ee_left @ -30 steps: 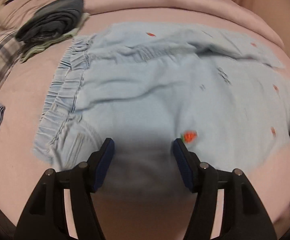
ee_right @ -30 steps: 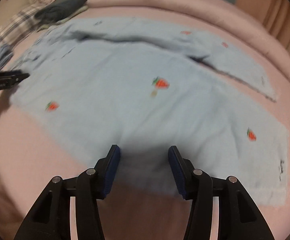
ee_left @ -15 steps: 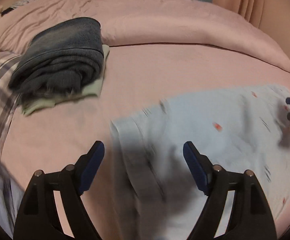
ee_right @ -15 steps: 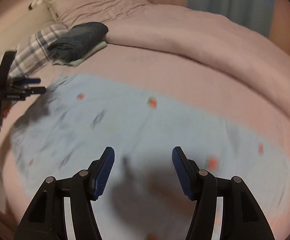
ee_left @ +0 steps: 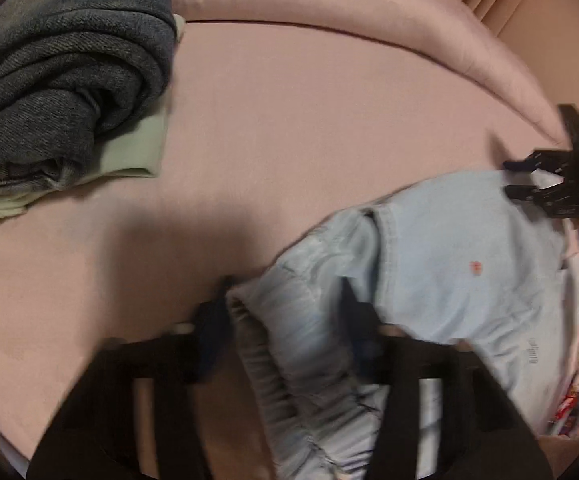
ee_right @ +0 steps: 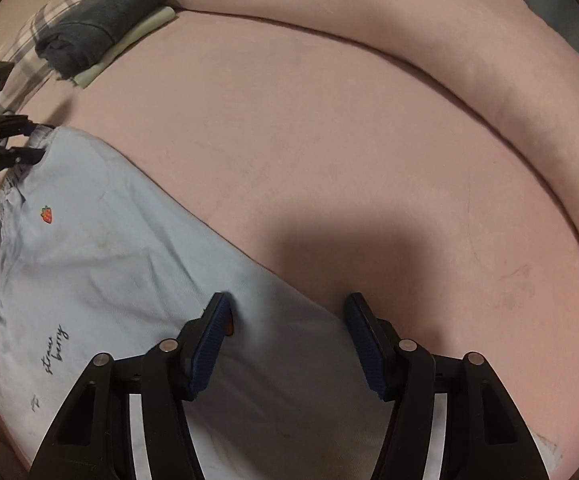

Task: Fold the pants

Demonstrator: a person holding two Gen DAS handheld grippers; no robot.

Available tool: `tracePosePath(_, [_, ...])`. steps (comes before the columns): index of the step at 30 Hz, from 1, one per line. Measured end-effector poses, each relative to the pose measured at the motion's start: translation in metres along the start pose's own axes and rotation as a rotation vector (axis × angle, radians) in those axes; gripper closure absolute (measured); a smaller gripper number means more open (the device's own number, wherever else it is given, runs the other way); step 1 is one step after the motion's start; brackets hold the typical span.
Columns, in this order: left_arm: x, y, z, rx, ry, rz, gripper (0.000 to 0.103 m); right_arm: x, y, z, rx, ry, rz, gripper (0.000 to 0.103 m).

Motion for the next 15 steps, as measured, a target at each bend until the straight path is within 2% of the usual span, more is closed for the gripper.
tracePosePath(1, [-0.002, 0.0, -0.001, 0.005, 0.009, -0.006, 0.07, -0.001, -0.001, 0.006, -0.016, -0.002, 0.001, 0.067])
tracePosePath(2, [-0.004, 0.0, -0.003, 0.012, 0.002, -0.012, 0.073, -0.005, 0.001, 0.01, -0.033, -0.001, 0.0, 0.09])
tracePosePath(3, [-0.007, -0.001, -0.003, 0.011, -0.007, -0.02, 0.076, -0.009, 0.002, 0.016, -0.056, 0.008, -0.004, 0.095])
tracePosePath(4, [-0.013, -0.003, 0.0, 0.006, -0.011, -0.034, 0.081, -0.015, 0.003, 0.025, -0.095, 0.033, -0.012, 0.095])
tracePosePath(7, [-0.018, -0.002, 0.001, 0.016, -0.04, -0.077, 0.081, -0.027, 0.001, 0.024, -0.067, 0.037, -0.068, 0.096])
tracePosePath(9, [0.001, 0.004, 0.002, -0.01, -0.052, -0.04, 0.08, -0.011, 0.006, 0.021, -0.044, 0.055, -0.028, 0.097])
tracePosePath(10, [0.006, 0.003, 0.0, -0.002, -0.071, -0.046, 0.08, 0.002, 0.01, 0.025, -0.047, 0.083, -0.009, 0.097])
tracePosePath(15, [-0.008, -0.009, -0.012, 0.01, -0.137, -0.049, 0.083, -0.016, 0.013, 0.033, -0.038, 0.124, -0.037, 0.097])
Point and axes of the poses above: each gripper's, at about its wrist camera, not at the fingertips, and x roughly the way its jaws point, z to its left, y to its underside, the point moved 4 cm from there along x, roughly the way its jaws point, and after that the axes turned 9 degrees about x, right-handed, at the moved point
